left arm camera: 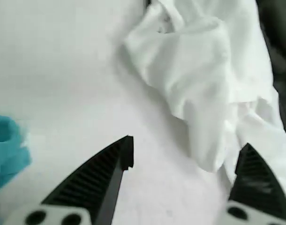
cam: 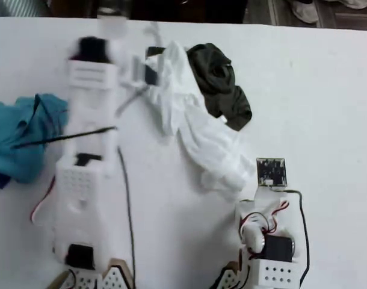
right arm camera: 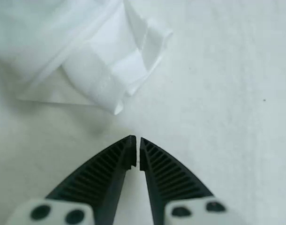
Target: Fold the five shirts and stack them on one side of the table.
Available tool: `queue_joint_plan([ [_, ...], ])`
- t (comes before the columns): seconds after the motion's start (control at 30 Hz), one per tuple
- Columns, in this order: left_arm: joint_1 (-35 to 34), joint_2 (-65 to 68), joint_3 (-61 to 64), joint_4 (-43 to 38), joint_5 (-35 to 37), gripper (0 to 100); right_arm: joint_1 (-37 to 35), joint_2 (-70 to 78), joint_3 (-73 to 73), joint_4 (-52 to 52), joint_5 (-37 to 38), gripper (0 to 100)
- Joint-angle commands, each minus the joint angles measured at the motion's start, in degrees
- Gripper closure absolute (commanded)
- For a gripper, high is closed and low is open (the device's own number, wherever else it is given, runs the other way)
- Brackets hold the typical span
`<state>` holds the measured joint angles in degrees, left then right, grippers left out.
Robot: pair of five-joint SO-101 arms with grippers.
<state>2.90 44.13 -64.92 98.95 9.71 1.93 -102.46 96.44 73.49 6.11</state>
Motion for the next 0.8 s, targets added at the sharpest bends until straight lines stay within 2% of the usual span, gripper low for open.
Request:
queue_joint_plan([
  [0.0,3.96,2.20,2.07,-2.55,4.57,62,-0.04,-0.57,0.53,-0.92,-0.53,97.7],
  [0.17,7.12,9.41,1.89,-4.75,4.92,62,-0.04,-0.57,0.53,-0.92,-0.53,97.7],
  [0.47,7.21,19.16,1.89,-15.91,4.40,63,-0.04,-0.57,0.53,-0.92,-0.53,97.7],
  [0.53,7.21,19.16,1.80,-16.09,4.40,70,-0.04,-0.57,0.53,-0.92,-0.53,97.7],
  [0.67,6.86,19.16,-1.10,-15.21,4.40,100,-0.04,-0.57,0.53,-0.92,-0.53,97.7],
  [0.73,5.89,19.16,-4.18,-12.92,4.84,95,-0.04,-0.57,0.53,-0.92,-0.53,97.7],
  [0.77,5.54,19.16,-6.37,-11.52,4.84,97,-0.04,-0.57,0.53,-0.92,-0.53,97.7],
])
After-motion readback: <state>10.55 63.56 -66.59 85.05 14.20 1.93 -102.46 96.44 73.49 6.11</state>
